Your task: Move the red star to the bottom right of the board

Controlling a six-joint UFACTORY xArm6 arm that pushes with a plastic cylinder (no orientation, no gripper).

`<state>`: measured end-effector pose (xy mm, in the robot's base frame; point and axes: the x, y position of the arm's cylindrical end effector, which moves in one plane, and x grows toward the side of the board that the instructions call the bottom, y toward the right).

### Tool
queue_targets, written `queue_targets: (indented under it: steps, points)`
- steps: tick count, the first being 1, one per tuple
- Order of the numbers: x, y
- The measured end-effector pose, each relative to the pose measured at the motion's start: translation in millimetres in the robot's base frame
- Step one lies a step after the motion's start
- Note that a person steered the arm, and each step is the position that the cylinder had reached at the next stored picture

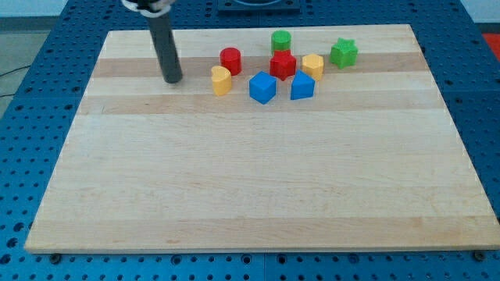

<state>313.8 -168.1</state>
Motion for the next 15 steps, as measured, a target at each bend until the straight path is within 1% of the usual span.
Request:
queue_targets:
  steps: [1, 3, 4, 5, 7, 8, 9, 10, 11, 12, 13, 14, 15]
  points:
    - [-23.2, -14.9]
    - [-24.3, -14.0]
    - [-27.8, 6.0]
    - [-47.2, 20.3]
    - [-44.6, 104.3]
    - [-55.9, 128.1]
    - [-55.9, 186.4]
    - [-43.8, 232.7]
    - [-14.8, 250.9]
    - [-11.7, 250.6]
    - [-9.7, 225.7]
    - [0.2, 189.7]
    - [0.1, 141.7]
